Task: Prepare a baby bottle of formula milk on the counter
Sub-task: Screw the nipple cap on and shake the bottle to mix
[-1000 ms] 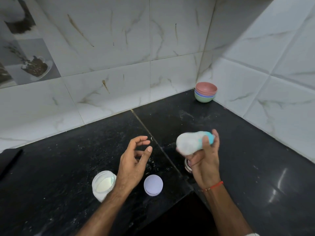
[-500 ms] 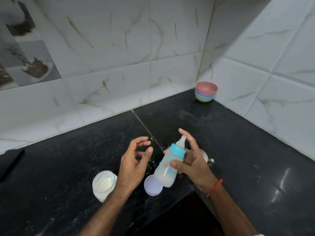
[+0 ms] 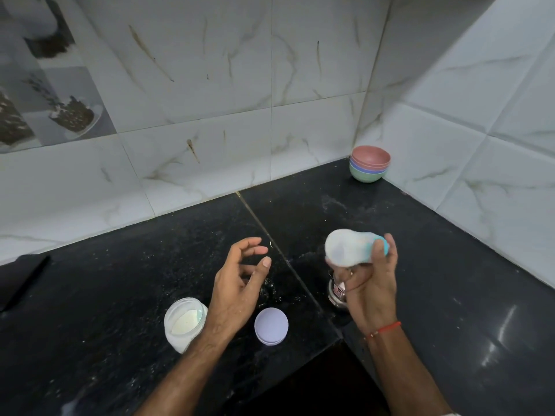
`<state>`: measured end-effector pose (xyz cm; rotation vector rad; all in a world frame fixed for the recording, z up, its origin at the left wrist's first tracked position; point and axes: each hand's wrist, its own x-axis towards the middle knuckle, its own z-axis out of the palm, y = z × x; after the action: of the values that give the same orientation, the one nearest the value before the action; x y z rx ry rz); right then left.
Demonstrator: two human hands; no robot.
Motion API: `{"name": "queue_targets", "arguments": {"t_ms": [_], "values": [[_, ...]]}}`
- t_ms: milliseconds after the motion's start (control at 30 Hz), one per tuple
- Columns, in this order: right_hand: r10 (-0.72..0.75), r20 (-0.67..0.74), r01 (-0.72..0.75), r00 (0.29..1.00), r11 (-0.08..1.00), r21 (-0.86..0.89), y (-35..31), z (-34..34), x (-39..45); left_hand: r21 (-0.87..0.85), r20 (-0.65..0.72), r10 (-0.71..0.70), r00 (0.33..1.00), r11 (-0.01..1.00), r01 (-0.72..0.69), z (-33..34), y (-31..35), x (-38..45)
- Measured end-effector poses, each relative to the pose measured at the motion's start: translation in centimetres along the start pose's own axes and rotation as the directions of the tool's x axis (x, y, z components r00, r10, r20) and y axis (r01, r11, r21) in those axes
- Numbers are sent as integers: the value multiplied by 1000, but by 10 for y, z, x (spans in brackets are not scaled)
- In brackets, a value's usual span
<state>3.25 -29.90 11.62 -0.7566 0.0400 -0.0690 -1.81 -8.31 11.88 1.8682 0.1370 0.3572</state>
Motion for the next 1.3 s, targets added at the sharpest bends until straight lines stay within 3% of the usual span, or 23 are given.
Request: {"name": "queue_targets", "arguments": {"t_ms": [100,167,300,333,367,467,500,533,600,667,767,833,967,1000,1067,1133,1200,1300], "values": [[155,178,-99,972,953,-287,3,-4,-7,4,9,-7,1000,1000,7,2,2,0],[189,265,-66,946,908,-413,4,-6,-10,6,14,-5,1000,1000,5,4,3,1],[24,38,-24,999,1000,-15,1,1,-3,-1,7,4,1000,1000,-4,4,4,2],[18,32,-18,999,1000,15,2,1,-3,1,6,4,1000,1000,-4,4,4,2],[43,78,-41,996,999,-24,4,1,-4,3,7,3,1000,1000,-4,4,4,1],[210,287,-74,935,904,-420,11,1,-12,14,10,5,1000,1000,-5,6,3,2],[217,303,-56,928,884,-463,12,0,-14,13,10,5,1000,1000,-6,6,3,2],[179,275,-52,945,909,-413,12,1,-14,10,7,4,1000,1000,-4,6,3,1],[91,123,-72,988,986,-151,10,2,-9,2,-1,-3,1000,1000,3,5,3,1],[53,24,-54,998,998,43,8,1,-6,-1,-5,-8,1000,1000,8,3,3,0],[189,160,-175,969,980,-94,10,4,-10,2,-5,-10,1000,1000,10,2,5,-2],[202,195,-166,960,969,-183,11,4,-12,1,-3,-10,1000,1000,10,3,5,-2],[81,53,-83,995,996,33,4,2,-2,-5,-12,-11,1000,1000,11,2,5,-4],[100,79,-100,992,995,-3,4,1,-3,-3,-12,-10,1000,1000,10,2,4,-5],[214,212,-162,953,957,-240,5,0,-9,6,-6,-5,1000,1000,5,3,3,-5],[270,290,-124,918,891,-436,10,-1,-16,14,2,-2,1000,1000,2,3,2,-5],[162,224,-80,961,939,-333,11,-3,-15,5,4,-6,1000,1000,6,3,1,-6],[49,-11,-49,999,998,37,11,-6,-6,-5,-7,-15,1000,1000,15,2,-1,-7]]}}
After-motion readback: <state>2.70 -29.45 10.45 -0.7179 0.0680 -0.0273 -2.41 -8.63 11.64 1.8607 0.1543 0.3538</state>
